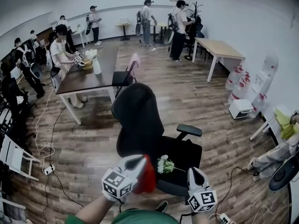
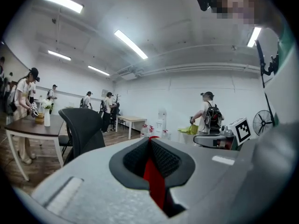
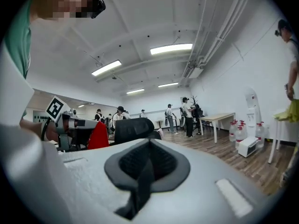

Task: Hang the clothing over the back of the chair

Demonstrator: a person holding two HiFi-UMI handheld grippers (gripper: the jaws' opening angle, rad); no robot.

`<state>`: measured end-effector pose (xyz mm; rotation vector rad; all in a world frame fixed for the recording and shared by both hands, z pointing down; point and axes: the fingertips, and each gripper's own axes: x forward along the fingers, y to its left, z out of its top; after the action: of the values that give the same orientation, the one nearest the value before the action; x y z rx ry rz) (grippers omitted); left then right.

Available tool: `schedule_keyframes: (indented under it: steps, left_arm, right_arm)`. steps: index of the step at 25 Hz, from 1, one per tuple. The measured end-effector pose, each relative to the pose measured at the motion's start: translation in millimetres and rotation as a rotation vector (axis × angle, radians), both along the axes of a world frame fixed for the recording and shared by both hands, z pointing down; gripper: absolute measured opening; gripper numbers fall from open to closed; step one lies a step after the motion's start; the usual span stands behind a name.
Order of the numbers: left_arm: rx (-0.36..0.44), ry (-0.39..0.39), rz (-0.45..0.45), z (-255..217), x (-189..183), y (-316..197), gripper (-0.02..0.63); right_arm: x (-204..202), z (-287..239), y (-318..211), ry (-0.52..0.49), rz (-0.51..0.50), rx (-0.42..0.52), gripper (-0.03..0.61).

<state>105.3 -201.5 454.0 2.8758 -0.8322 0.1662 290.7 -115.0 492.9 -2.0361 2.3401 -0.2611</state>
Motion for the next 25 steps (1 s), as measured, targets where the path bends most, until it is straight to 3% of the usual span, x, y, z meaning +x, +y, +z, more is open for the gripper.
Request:
schedule_keyframes:
  steps: [7, 13, 21, 25]
  left_arm:
    - [0.118, -0.034, -0.107, -50, 22, -54, 0.015]
    - [0.239, -0.070, -0.124, -98, 28, -113, 0.015]
    - [0.308, -0.063, -0.050, -155, 28, -217, 0.015]
    - [0.277, 0.023, -0.081, -182, -1, -276, 0.015]
  right_arm:
    - [36, -22, -51, 0.004, -0.101, 0.039, 0.002]
    - [30, -20, -77, -0.009, -0.134, 0.044, 0.003]
    - [23, -16, -99, -0.012, -0.006, 0.017, 0.002]
    - [19, -13, -106, -0.009, 0.086, 0.005, 0.003]
